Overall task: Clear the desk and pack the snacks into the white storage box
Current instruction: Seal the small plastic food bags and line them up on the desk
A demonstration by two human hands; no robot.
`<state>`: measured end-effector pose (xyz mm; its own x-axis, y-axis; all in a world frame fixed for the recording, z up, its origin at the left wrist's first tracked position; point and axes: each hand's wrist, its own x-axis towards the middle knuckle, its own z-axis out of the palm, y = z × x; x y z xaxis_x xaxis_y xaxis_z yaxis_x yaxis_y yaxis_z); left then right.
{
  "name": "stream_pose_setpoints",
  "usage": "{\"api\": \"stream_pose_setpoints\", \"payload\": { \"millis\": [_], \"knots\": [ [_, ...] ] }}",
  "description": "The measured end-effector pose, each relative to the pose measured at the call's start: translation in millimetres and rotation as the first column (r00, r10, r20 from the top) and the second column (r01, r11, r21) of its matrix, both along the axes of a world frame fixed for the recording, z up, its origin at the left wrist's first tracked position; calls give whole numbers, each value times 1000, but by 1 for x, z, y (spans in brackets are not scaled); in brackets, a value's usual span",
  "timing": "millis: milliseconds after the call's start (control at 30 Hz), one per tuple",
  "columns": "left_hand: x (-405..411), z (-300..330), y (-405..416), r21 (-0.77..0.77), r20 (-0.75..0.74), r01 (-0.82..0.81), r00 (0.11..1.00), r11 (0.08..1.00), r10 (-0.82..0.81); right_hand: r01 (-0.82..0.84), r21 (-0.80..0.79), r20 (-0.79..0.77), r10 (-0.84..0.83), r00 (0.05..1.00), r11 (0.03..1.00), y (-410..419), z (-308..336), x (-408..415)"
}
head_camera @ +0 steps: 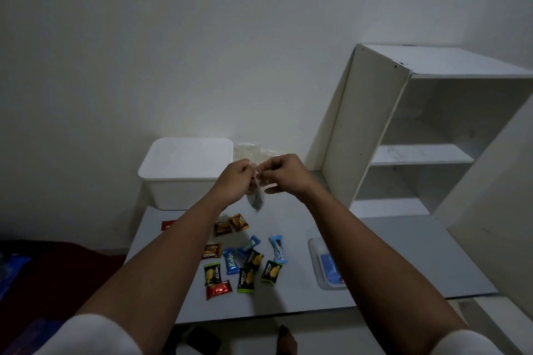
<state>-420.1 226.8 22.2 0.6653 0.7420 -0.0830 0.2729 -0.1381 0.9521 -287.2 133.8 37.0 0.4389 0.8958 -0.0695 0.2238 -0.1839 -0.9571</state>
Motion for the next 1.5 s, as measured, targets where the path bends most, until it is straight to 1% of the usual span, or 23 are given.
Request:
{"api": "stream_pose_setpoints", "payload": {
  "millis": [67,167,233,300,367,467,533,633,700,733,767,833,867,900,933,1000,1067,1133,1200,1267,1333,1400,1500],
  "knots": [
    [3,-3,-1,-34,8,-13,1000,999,13,26,6,-3,-26,1000,1000,3,-1,2],
    [6,-7,-5,-83,-11,-6,1000,997,5,111,56,-58,-108,992,992,7,-8,1],
    [7,-10,-4,-48,-23,6,1000,999,-7,124,57,-92,-118,989,991,8,-14,0],
    [6,-12,0,21,-38,14,999,1000,-13,96,18,-111,-93,989,995,7,-17,0],
    [4,-15,5,44,-40,-2,999,999,4,57,-27,-115,-59,992,998,9,-20,2],
    [6,-24,7,-57,-7,-44,999,997,44,76,-13,-108,-77,991,997,17,-25,3],
    [8,-31,7,-114,-11,-45,999,992,44,102,-19,-122,-104,987,995,23,-32,5],
    [12,-51,12,-184,-6,-7,1000,983,6,76,-95,-130,-88,988,993,27,-49,11],
    [17,-64,15,-213,-2,1,1000,977,-2,54,-134,-61,-62,996,989,27,-59,19],
    [22,-70,17,-195,-10,-15,1000,981,13,54,-146,-12,-56,998,988,28,-62,25],
    [27,-77,21,-132,-27,-61,998,989,58,54,-159,21,-52,998,986,28,-66,33],
    [40,-92,33,27,-51,-196,979,980,197,5,-199,-3,-6,1000,980,30,-69,56],
    [45,-100,40,72,-67,-229,970,971,234,-51,-216,-40,43,998,975,32,-69,69],
    [51,-108,47,84,-103,-224,967,971,232,-111,-228,-69,98,993,967,33,-67,83],
    [58,-116,53,73,-145,-185,970,980,194,-159,-238,-85,142,986,958,35,-66,97],
    [79,-130,65,-8,-163,-98,982,995,95,-198,-242,-122,173,977,950,43,-66,129],
    [104,-139,72,-122,-140,-52,990,991,34,-129,-209,-181,91,979,969,54,-76,158],
    [132,-151,80,-148,-132,-46,991,988,27,13,-163,-241,-52,969,987,62,-97,182],
    [160,-169,88,-196,-132,-90,989,976,65,90,-186,-217,-131,967,978,68,-132,201],
    [190,-186,96,-225,-124,-130,987,966,104,70,-249,-166,-113,980,966,74,-173,215],
    [222,-201,106,-218,-135,-134,985,967,106,88,-260,-116,-122,986,962,86,-214,231],
    [253,-219,121,-206,-156,-138,982,969,106,155,-263,-64,-177,982,952,106,-241,250],
    [292,-255,146,-155,-218,-198,962,968,162,232,-287,-68,-261,963,930,145,-262,283]
  ]
}}
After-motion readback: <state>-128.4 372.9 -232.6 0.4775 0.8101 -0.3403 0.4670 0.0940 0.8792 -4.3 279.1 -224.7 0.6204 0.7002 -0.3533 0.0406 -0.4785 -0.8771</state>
